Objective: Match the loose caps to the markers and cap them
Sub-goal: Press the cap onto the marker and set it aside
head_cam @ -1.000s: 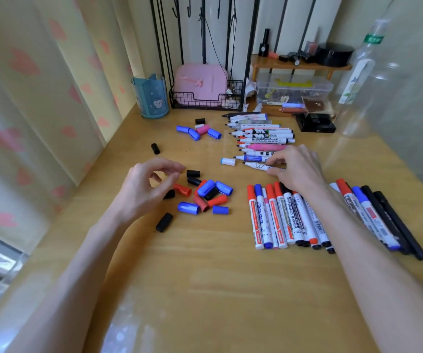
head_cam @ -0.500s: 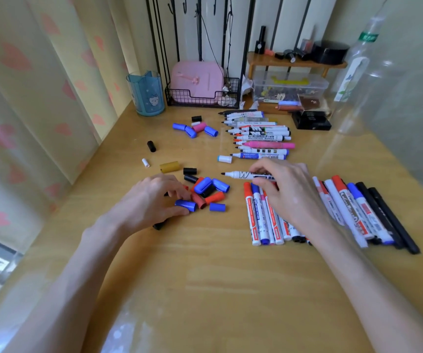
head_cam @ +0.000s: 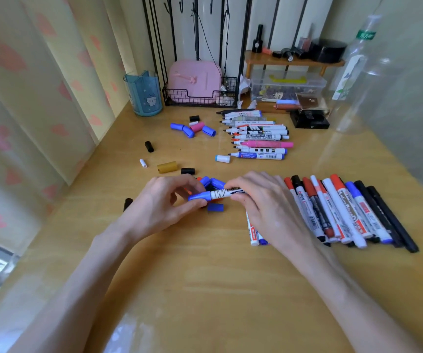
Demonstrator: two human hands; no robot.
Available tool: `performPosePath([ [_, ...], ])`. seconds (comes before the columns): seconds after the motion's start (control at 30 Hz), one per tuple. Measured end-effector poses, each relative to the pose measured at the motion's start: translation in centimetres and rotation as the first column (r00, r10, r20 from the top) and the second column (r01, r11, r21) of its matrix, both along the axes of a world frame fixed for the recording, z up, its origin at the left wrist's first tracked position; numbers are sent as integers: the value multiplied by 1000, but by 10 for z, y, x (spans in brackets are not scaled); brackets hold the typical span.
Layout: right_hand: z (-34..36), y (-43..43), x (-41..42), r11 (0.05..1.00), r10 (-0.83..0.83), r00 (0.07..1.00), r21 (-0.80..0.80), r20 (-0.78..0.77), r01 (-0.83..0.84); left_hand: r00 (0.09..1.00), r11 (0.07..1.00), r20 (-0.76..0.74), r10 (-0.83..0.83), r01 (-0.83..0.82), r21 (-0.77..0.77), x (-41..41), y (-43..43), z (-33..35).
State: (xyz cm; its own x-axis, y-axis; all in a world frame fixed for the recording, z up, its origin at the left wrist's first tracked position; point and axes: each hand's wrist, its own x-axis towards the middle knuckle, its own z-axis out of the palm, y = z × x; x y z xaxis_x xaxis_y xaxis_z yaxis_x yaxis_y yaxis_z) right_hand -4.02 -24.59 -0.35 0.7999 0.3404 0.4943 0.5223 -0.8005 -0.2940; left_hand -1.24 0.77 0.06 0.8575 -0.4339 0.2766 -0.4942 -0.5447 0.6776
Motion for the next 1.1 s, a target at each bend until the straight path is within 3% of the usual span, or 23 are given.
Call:
performPosePath([
  [0.37,-1,-24,6,989,-148,988,8,-47,148,994,963,107,16,-44,265,10,25,-8],
  [0.53,-3,-22,6,989,-148,987,-2,-55,148,985,982,170,-16,-16,188,5,0,-18],
  [0.7,-3,-23,5,988,-157,987,4,-47,157,964,977,267,-8,-50,208,7,-17,-28],
  [0.83,-2,-24,4,984,-176,984,13,-34,176,965,990,246,92,-114,77,6,-14,-21],
  [1.1,0,-20,3,986,-164,986,37,-8,164,973,989,181,145,-144,-18,-2,-17,-9],
])
